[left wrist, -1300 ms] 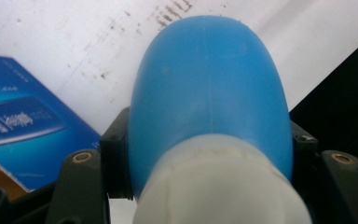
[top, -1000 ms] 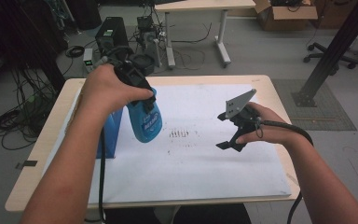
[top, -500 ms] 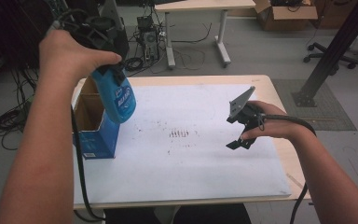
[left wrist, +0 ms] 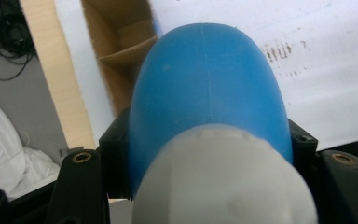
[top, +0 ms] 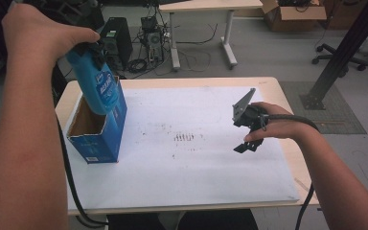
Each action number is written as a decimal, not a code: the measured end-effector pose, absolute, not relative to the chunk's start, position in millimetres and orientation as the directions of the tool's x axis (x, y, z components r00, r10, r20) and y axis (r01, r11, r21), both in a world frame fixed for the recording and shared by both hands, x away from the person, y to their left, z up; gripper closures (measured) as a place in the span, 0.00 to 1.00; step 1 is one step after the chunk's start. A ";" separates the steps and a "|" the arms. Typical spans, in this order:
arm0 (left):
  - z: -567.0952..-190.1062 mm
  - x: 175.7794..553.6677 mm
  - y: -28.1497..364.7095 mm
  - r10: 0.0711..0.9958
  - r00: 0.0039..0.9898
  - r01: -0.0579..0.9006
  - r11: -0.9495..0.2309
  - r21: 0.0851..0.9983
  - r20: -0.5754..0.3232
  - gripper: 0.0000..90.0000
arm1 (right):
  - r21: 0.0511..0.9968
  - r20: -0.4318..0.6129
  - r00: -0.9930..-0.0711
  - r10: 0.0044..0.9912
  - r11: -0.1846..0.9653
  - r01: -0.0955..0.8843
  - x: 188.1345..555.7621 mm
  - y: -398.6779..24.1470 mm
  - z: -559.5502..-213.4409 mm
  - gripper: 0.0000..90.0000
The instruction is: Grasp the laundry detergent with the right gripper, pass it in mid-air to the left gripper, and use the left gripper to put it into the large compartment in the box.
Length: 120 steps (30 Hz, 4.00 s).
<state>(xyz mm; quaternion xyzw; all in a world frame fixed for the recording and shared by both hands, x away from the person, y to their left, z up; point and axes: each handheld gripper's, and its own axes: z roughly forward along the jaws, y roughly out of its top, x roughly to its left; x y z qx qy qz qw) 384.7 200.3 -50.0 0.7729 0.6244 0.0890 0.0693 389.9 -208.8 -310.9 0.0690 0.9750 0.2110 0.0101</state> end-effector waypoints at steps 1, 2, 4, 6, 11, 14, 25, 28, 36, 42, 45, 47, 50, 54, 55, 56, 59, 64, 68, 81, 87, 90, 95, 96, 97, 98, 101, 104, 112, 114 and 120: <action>-49.9 384.5 205.5 0.980 0.189 0.956 -0.197 0.216 0.058 0.42 | 0.407 0.011 -0.990 0.141 0.904 0.133 390.0 -209.0 -310.1 0.03; -49.9 384.4 209.4 0.982 0.177 0.959 -0.187 0.214 0.066 0.42 | 0.405 0.011 -0.990 0.141 0.905 0.133 390.2 -209.3 -310.0 0.03; -50.7 384.9 214.7 0.984 0.161 0.961 -0.173 0.217 0.071 0.42 | 0.401 0.012 -0.989 0.146 0.906 0.138 390.6 -210.1 -309.7 0.03; -51.6 385.7 218.8 0.986 0.147 0.964 -0.160 0.211 0.073 0.42 | 0.402 0.013 -0.989 0.149 0.905 0.142 390.5 -210.2 -309.9 0.03; -59.1 389.0 233.6 0.991 0.112 0.970 -0.126 0.207 0.078 0.42 | 0.396 0.018 -0.988 0.153 0.906 0.148 390.6 -212.2 -310.5 0.03; -67.7 391.9 240.9 0.992 0.088 0.975 -0.105 0.195 0.094 0.42 | 0.400 0.020 -0.987 0.159 0.904 0.154 390.4 -212.5 -311.0 0.03; -91.5 399.6 253.4 0.994 0.068 0.978 -0.083 0.189 0.084 0.42 | 0.402 0.030 -0.987 0.160 0.902 0.159 389.4 -208.4 -315.7 0.03; -97.7 401.5 253.8 0.994 0.070 0.979 -0.084 0.186 0.081 0.42 | 0.407 0.029 -0.987 0.158 0.900 0.156 389.1 -206.8 -316.4 0.03; -129.9 410.2 256.6 0.995 0.073 0.982 -0.084 0.171 0.070 0.42 | 0.407 0.029 -0.988 0.152 0.901 0.151 387.7 -203.7 -318.1 0.03; -149.8 415.4 260.1 0.996 0.068 0.985 -0.077 0.151 0.061 0.42 | 0.405 0.031 -0.988 0.152 0.902 0.151 387.0 -203.2 -320.4 0.03; -159.2 417.3 261.6 0.995 0.069 0.986 -0.079 0.145 0.068 0.42 | 0.406 0.032 -0.988 0.151 0.901 0.151 386.9 -202.8 -321.9 0.03; -162.2 417.6 262.2 0.995 0.070 0.986 -0.079 0.146 0.067 0.42 | 0.409 0.036 -0.988 0.152 0.899 0.154 387.1 -202.4 -323.4 0.03; -175.9 419.2 267.4 0.997 0.056 0.987 -0.062 0.148 0.046 0.42 | 0.409 0.041 -0.987 0.154 0.899 0.157 387.5 -201.9 -325.7 0.04; -188.9 421.8 269.0 0.997 0.057 0.989 -0.062 0.131 0.047 0.42 | 0.406 0.044 -0.987 0.156 0.900 0.160 388.2 -200.9 -327.7 0.03; -192.2 422.4 269.0 0.997 0.058 0.990 -0.064 0.128 0.051 0.42 | 0.406 0.044 -0.987 0.154 0.900 0.159 388.5 -200.6 -327.9 0.03; -194.7 422.7 269.1 0.997 0.055 0.990 -0.061 0.130 0.051 0.42 | 0.405 0.045 -0.987 0.154 0.900 0.159 388.5 -200.2 -328.1 0.03; -207.1 424.9 269.9 0.997 0.057 0.991 -0.062 0.118 0.053 0.42 | 0.403 0.046 -0.987 0.151 0.902 0.157 388.8 -198.8 -329.0 0.03; -227.3 427.7 269.6 0.997 0.060 0.993 -0.065 0.103 0.051 0.42 | 0.401 0.046 -0.988 0.148 0.903 0.154 389.6 -197.5 -331.9 0.03; -240.4 429.5 269.0 0.996 0.069 0.993 -0.073 0.093 0.047 0.42 | 0.400 0.048 -0.988 0.147 0.903 0.154 389.8 -196.9 -333.0 0.03; -270.5 433.3 267.8 0.996 0.075 0.994 -0.079 0.074 0.047 0.42 | 0.398 0.051 -0.988 0.145 0.905 0.154 388.2 -196.5 -336.9 0.03; -277.4 434.3 266.0 0.995 0.083 0.994 -0.087 0.066 0.056 0.42 | 0.398 0.053 -0.988 0.143 0.905 0.152 388.2 -195.1 -337.7 0.03; -279.7 434.5 266.6 0.996 0.081 0.994 -0.084 0.070 0.049 0.42 | 0.396 0.055 -0.988 0.143 0.905 0.153 387.4 -194.1 -337.9 0.03; -286.5 434.8 266.9 0.995 0.082 0.994 -0.086 0.061 0.057 0.42 | 0.395 0.055 -0.988 0.142 0.906 0.152 387.3 -193.9 -337.9 0.03; -286.9 434.6 266.8 0.995 0.082 0.994 -0.086 0.063 0.059 0.42 | 0.395 0.054 -0.988 0.142 0.906 0.152 387.4 -194.0 -337.7 0.03; -287.1 434.6 266.8 0.995 0.081 0.994 -0.085 0.063 0.059 0.42 | 0.395 0.055 -0.988 0.142 0.906 0.152 387.4 -194.1 -337.5 0.03; -286.8 434.6 266.9 0.995 0.082 0.994 -0.086 0.064 0.058 0.42 | 0.395 0.054 -0.988 0.142 0.906 0.152 387.4 -194.0 -337.4 0.03; -286.9 434.8 267.2 0.995 0.083 0.994 -0.086 0.060 0.058 0.42 | 0.396 0.054 -0.989 0.141 0.906 0.151 387.2 -193.6 -337.2 0.03; -287.8 434.7 267.1 0.995 0.084 0.994 -0.088 0.061 0.059 0.42 | 0.394 0.053 -0.989 0.140 0.907 0.149 386.8 -193.4 -336.8 0.03; -288.0 434.9 266.9 0.994 0.086 0.994 -0.090 0.064 0.061 0.42 | 0.401 0.054 -0.989 0.137 0.904 0.147 386.0 -194.6 -337.2 0.03; -288.0 435.0 266.6 0.994 0.086 0.994 -0.090 0.062 0.061 0.42 | 0.399 0.054 -0.988 0.144 0.904 0.153 386.1 -195.3 -337.2 0.03; -288.4 433.9 267.7 0.995 0.086 0.993 -0.090 0.074 0.057 0.42 | 0.406 0.056 -0.990 0.132 0.903 0.143 385.3 -194.2 -338.0 0.03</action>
